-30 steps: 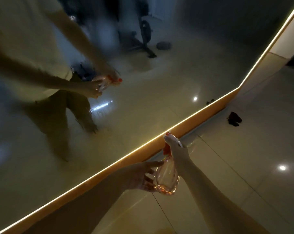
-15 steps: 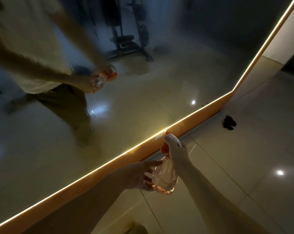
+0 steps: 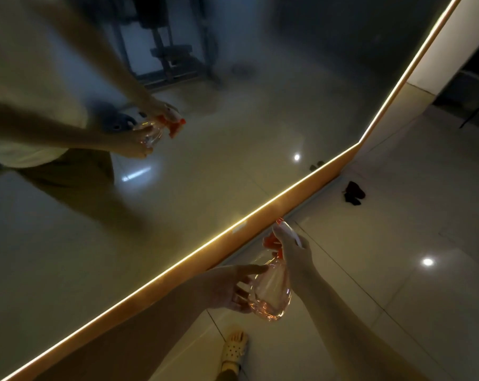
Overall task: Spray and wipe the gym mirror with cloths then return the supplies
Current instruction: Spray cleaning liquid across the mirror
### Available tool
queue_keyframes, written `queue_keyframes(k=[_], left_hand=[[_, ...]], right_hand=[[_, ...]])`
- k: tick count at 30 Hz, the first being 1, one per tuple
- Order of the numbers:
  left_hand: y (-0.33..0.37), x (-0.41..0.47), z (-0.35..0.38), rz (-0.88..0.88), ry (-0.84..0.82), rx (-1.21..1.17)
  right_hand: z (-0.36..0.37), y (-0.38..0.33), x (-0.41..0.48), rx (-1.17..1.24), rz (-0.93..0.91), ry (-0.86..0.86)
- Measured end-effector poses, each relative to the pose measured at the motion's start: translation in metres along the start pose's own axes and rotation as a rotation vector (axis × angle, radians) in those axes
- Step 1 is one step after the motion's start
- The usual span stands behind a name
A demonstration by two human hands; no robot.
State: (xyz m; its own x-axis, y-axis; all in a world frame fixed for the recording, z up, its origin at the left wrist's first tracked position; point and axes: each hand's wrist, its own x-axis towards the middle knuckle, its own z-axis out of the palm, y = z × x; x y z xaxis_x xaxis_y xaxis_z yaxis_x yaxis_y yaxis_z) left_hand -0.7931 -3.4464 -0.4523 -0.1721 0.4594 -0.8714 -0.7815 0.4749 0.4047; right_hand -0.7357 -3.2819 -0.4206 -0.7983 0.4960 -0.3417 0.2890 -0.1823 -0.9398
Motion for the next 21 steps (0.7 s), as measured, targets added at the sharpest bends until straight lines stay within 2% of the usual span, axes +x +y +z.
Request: queue_keyframes(k=[9, 14, 21], left_hand=[[0.073, 0.028, 0.005, -0.033, -0.061, 0.040], [0.098, 0.046, 0.010, -0.025, -0.035, 0.069], [0.137, 0.058, 0.023, -0.028, -0.067, 0.131]], right_hand=[[-0.012, -0.033, 0.071, -0.047, 0.047, 0.006], [-0.019, -0.036, 0.096, 0.014, 0.124, 0.079], [-0.040, -0.050, 0.115, 0.055, 0.106, 0.115]])
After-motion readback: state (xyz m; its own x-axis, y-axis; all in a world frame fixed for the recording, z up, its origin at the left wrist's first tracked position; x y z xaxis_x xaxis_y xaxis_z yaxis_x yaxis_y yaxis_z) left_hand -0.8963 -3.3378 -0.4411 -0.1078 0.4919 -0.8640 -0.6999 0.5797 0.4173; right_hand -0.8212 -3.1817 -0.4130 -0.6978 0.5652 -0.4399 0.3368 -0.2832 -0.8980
